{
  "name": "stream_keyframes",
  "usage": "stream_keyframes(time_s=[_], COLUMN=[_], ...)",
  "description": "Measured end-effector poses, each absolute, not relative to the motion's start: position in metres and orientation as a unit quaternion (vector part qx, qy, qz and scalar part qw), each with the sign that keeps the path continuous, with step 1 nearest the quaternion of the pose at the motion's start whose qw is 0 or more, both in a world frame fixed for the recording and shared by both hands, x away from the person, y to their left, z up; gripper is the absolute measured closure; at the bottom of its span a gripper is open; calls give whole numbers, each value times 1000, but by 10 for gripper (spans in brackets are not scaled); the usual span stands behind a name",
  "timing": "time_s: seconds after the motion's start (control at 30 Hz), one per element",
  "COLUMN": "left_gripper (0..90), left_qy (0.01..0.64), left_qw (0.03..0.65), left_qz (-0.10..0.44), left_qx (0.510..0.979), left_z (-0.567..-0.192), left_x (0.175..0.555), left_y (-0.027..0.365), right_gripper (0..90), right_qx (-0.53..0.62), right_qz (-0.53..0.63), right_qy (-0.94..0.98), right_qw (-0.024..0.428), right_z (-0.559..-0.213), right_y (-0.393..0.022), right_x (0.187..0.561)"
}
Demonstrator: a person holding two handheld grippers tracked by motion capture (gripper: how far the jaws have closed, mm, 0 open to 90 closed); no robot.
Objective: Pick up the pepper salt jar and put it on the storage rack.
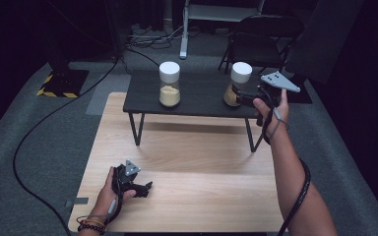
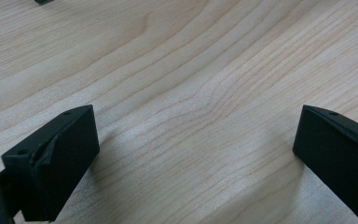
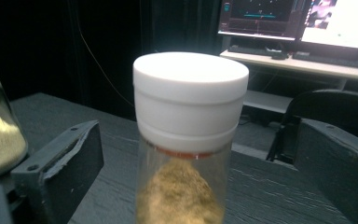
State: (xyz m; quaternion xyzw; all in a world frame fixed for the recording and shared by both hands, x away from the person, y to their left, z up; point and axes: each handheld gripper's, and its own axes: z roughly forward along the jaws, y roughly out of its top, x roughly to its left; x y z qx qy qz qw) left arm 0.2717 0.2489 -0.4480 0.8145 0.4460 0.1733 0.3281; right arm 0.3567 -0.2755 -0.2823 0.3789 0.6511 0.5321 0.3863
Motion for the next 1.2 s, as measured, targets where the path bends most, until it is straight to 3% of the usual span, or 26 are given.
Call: stream_keyframes(time_s=[0.47,1.2], left_gripper=[5,5], left_qy=[446,446], left_qw=[328,328], left_qz=[173,173], left_qx=[815,815], left_z=[-448,-448], left_x=[272,272], left_y=[249,249], right_gripper=[15,13], right_qx=[344,300], right_qz=[524,512], right_qy=[657,691], right_qw=[418,414], right_z=[-306,-344], right_y=[-282,-305], right_x=[329,289])
